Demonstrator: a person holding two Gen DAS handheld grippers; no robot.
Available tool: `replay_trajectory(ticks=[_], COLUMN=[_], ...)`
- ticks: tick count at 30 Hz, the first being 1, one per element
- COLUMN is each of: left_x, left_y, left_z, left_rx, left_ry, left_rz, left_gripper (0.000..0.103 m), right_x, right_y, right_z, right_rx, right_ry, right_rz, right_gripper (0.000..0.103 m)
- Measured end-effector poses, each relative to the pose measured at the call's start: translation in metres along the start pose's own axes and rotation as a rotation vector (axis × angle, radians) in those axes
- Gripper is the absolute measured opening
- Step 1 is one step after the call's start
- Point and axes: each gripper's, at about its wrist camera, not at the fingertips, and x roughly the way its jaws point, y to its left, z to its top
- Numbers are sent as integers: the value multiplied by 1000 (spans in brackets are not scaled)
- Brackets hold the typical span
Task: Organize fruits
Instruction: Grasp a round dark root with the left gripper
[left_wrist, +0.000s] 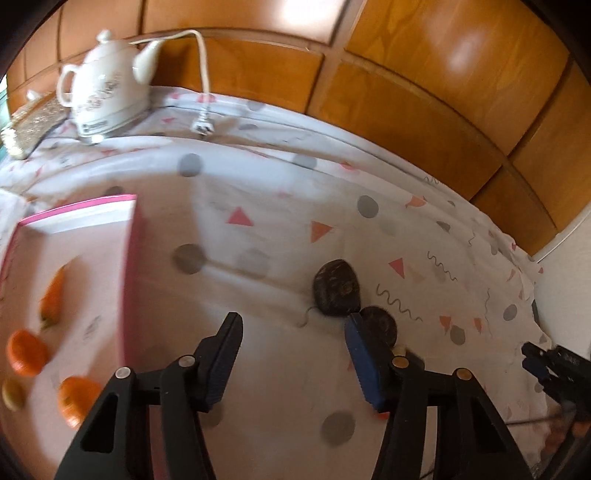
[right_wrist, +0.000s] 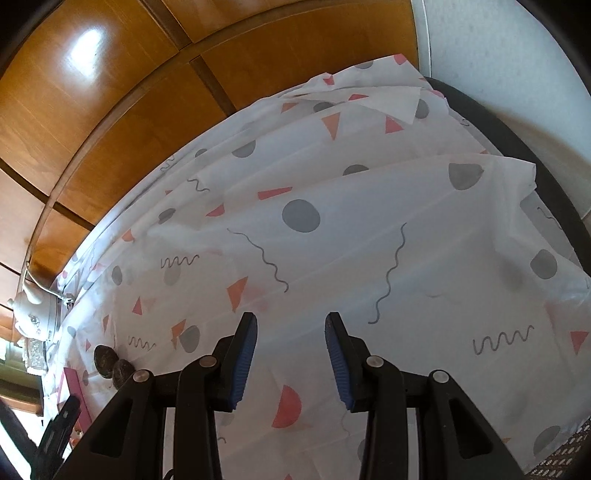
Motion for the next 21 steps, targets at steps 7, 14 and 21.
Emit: replay_trajectory(ticks=[7,14,21], left_x=[50,80,64], left_y=[-25,-38,-34], left_z=[21,28,19], left_rx=[8,69,84], left_ry=[58,80,95], left_rz=[11,17,-20], left_gripper=[65,44,40], right_x=[3,8,8], right_y=[2,7,10], right_z=[-1,-2,-3], right_rx=[-1,-18,-43], right_ry=[18,41,38], right_rz=[22,33,28], right_gripper=[39,39,39])
